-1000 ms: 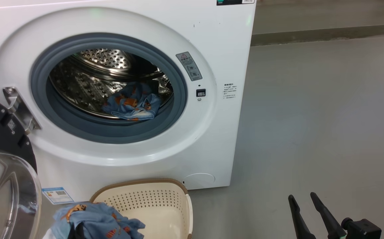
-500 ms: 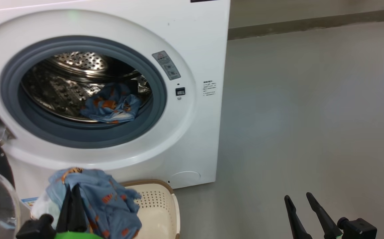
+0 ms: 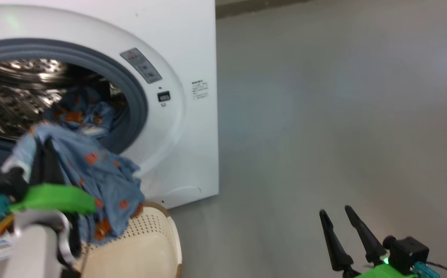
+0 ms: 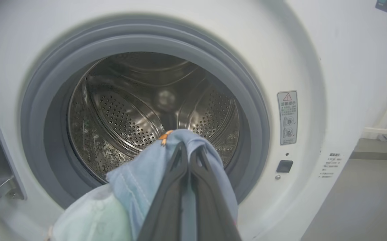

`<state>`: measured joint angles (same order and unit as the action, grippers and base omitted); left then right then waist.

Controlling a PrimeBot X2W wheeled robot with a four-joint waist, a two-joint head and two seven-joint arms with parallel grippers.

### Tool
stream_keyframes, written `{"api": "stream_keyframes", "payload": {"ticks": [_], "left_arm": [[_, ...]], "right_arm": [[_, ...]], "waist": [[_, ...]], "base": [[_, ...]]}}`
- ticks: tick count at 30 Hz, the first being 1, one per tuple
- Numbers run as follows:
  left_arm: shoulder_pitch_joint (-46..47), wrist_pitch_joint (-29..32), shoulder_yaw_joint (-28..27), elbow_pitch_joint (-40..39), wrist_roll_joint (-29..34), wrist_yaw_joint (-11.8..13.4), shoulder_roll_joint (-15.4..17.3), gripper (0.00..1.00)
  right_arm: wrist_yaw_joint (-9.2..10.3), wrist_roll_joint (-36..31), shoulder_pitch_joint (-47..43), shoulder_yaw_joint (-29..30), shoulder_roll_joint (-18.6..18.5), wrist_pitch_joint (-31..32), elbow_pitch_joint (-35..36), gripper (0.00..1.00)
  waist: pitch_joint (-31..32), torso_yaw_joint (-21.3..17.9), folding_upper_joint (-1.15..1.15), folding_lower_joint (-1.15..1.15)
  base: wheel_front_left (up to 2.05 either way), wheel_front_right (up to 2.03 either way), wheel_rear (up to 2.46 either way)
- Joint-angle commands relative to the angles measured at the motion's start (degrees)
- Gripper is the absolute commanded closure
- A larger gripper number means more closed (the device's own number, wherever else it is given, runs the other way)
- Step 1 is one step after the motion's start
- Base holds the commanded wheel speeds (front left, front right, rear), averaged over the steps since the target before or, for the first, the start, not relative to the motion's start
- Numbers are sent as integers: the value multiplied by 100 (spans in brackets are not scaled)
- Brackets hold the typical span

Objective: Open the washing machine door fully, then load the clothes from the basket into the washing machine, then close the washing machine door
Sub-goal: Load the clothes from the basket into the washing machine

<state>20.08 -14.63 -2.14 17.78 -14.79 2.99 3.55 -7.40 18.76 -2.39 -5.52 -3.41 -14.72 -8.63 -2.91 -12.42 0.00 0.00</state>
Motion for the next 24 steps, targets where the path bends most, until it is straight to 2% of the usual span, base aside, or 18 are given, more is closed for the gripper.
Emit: {"api": "stream_keyframes", "payload": {"ticks": [1,5,14,24], "left_arm": [[432,-37,-263,-31,56,-25,246,100],[1160,-37,-459,351,189,-38,474,100],[2314,-37,-814,1049,442,-98,853,100],[3083,-37,-1150,1471,583,-146,974,100]], "right_arm": [[-9,53,284,-216,14,-28,164,0],[-9,59,579,-388,32,-28,182,0],[-9,11,1217,-595,44,-28,286,0],[-9,-26,1390,-743,-67,-28,343,0]], "waist": [[-587,-331,0,0],[-1141,-465,0,0],[-2055,-473,0,0],[-2667,-357,0,0]], "base": [[0,0,0],[0,0,0],[0,0,0],[0,0,0]]}}
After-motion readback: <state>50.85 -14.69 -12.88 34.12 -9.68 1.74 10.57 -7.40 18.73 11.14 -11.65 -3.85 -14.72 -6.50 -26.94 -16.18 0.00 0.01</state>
